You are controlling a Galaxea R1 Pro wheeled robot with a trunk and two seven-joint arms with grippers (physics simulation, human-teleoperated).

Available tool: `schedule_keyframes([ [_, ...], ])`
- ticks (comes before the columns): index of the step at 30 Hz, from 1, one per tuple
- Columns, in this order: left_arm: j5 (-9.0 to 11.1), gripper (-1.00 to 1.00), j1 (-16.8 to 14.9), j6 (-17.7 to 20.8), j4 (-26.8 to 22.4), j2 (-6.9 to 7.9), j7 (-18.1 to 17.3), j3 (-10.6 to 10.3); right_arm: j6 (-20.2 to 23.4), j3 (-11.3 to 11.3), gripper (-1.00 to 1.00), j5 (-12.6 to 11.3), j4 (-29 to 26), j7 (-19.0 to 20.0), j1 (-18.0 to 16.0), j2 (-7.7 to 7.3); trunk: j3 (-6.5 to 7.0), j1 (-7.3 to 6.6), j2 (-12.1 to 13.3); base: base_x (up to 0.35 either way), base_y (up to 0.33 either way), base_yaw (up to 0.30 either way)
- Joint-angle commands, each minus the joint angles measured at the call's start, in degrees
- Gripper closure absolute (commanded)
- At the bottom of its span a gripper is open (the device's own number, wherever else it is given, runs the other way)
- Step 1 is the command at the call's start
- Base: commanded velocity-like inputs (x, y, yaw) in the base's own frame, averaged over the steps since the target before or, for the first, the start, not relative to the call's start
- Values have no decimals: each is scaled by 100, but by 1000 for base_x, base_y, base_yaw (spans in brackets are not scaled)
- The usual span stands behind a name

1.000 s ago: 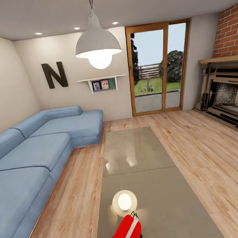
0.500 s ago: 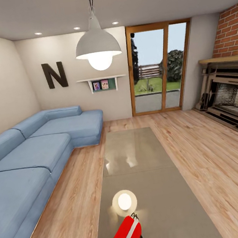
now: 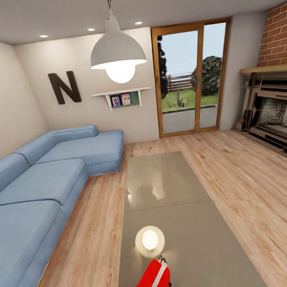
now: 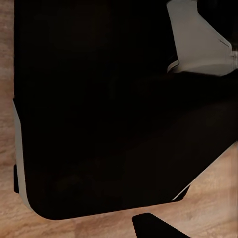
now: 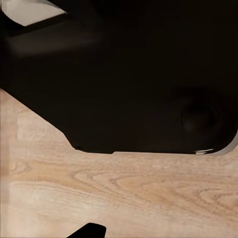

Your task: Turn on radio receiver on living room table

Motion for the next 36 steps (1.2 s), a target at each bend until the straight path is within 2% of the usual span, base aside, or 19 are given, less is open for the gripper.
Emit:
schedule_keyframes([
  [1,5,-100,3,0,0,0,3,0,-1,0,-100,0,0,0,0,0,-9,-1,1,0,0,0],
  [36,36,-100,1,0,0,18,7,27,-3,8,-100,0,0,0,0,0,-329,-1,1,0,0,0],
])
